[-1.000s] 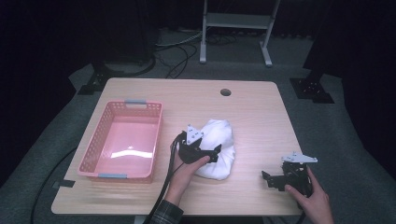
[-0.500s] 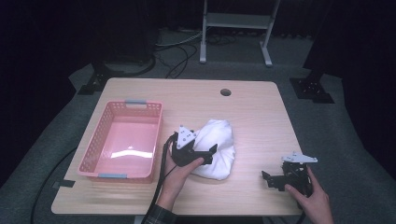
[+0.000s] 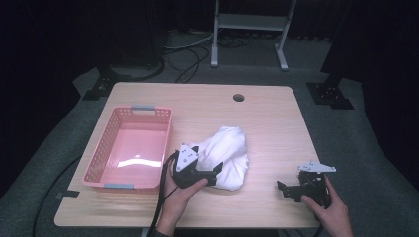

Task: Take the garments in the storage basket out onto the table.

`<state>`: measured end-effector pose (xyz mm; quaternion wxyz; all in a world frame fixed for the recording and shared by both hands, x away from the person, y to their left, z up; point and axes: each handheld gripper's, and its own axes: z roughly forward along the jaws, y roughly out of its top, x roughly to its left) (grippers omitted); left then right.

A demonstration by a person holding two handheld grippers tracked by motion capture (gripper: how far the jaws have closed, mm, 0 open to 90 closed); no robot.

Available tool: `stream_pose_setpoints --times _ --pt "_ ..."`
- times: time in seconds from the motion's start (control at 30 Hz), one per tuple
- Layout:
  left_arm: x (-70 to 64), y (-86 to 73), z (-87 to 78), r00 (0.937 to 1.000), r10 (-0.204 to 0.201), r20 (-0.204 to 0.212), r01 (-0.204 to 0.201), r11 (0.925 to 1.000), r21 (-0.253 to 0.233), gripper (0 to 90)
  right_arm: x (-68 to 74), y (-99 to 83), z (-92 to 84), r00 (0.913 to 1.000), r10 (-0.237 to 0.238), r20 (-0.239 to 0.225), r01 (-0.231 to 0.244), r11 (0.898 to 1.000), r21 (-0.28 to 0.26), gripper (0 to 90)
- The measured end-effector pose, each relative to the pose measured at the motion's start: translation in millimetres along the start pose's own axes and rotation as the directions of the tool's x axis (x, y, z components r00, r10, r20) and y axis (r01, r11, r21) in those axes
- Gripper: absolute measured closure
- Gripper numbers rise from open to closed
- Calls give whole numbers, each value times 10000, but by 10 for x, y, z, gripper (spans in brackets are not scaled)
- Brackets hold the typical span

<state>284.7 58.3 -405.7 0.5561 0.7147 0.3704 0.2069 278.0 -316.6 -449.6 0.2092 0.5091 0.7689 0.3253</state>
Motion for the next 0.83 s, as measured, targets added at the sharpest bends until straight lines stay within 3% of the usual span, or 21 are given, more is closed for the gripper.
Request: stream_pose_setpoints --times 0.37,0.83 --pt "3 -182 -144 9994 72 -343 -87 9990 -447 26 0 0 0 10000 0 0 0 10000 0 0" --pt "40 -274 -179 9991 -34 -419 15 9990 -444 26 0 0 0 10000 -1 0 1 10000 0 0"
